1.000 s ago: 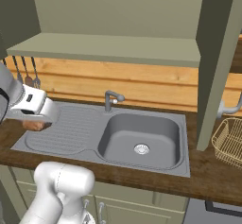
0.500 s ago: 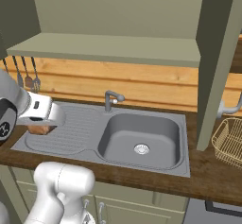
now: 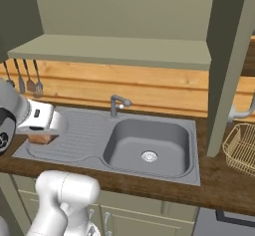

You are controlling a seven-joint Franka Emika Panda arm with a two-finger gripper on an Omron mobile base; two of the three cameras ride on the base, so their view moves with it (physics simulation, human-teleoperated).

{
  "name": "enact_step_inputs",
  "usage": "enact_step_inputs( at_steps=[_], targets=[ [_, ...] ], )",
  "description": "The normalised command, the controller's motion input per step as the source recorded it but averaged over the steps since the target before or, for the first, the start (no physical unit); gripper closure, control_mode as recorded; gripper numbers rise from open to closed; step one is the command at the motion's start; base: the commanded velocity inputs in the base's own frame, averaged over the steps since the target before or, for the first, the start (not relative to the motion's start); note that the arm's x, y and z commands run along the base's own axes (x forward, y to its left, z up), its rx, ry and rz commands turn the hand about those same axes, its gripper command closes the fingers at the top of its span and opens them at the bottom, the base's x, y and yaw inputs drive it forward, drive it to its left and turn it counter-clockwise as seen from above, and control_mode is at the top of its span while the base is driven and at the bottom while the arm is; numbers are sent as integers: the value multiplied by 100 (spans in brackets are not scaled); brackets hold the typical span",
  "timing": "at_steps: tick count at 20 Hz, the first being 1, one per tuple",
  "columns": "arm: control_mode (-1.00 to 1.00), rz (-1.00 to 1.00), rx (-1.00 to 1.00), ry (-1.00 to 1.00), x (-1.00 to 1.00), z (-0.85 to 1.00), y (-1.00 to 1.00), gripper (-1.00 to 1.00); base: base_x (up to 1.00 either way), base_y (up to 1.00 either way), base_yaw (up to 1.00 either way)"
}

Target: Open the cabinet, pick up the bread from the cabinet and place it in the basket. Then move the basket to the dining counter.

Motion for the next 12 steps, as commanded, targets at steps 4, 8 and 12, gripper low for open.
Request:
enact_step_inputs(
  at_steps=[4,8,12],
  targets=[
    [100,0,0,0,0,0,0,100,-82,0,-7],
    [100,0,0,0,0,0,0,100,-90,-24,-12],
    [100,0,0,0,0,0,0,100,-69,-66,-6]
  ],
)
